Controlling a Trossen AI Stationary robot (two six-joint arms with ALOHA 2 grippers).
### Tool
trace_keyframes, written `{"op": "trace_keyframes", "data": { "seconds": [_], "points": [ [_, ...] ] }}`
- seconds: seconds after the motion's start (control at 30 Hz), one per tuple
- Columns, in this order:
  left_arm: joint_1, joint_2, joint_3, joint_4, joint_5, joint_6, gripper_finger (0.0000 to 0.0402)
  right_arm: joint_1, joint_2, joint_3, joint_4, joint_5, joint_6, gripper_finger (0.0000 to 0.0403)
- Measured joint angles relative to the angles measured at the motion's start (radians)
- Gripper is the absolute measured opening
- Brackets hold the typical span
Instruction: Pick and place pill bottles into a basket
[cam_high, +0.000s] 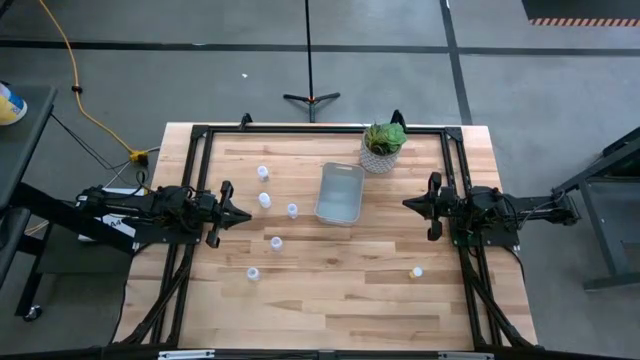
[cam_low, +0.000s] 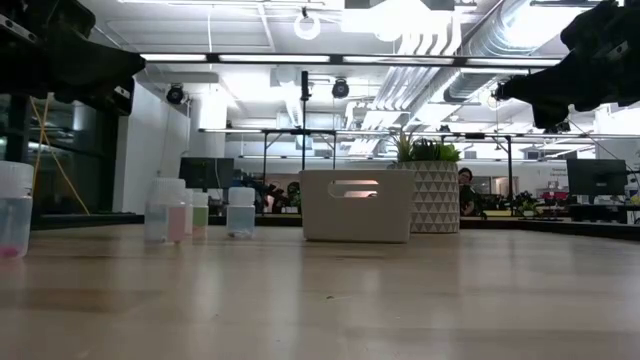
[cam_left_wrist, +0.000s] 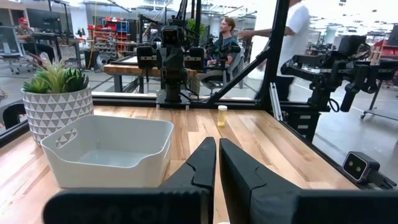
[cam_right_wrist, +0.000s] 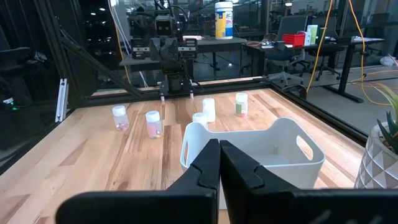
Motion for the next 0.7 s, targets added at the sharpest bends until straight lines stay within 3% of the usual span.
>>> {"op": "trace_keyframes", "data": {
  "seconds": [0.17, 0.7],
  "points": [
    [0.0, 0.0, 0.0, -0.001, -0.003, 0.0, 0.0055, 0.0, 0.0, 0.0, 0.0, 0.0, 0.0, 0.0001],
    [0.0, 0.0, 0.0, 0.006, -0.171, 0.0, 0.0055, 0.0, 0.0, 0.0, 0.0, 0.0, 0.0, 0.0006]
  ]
}}
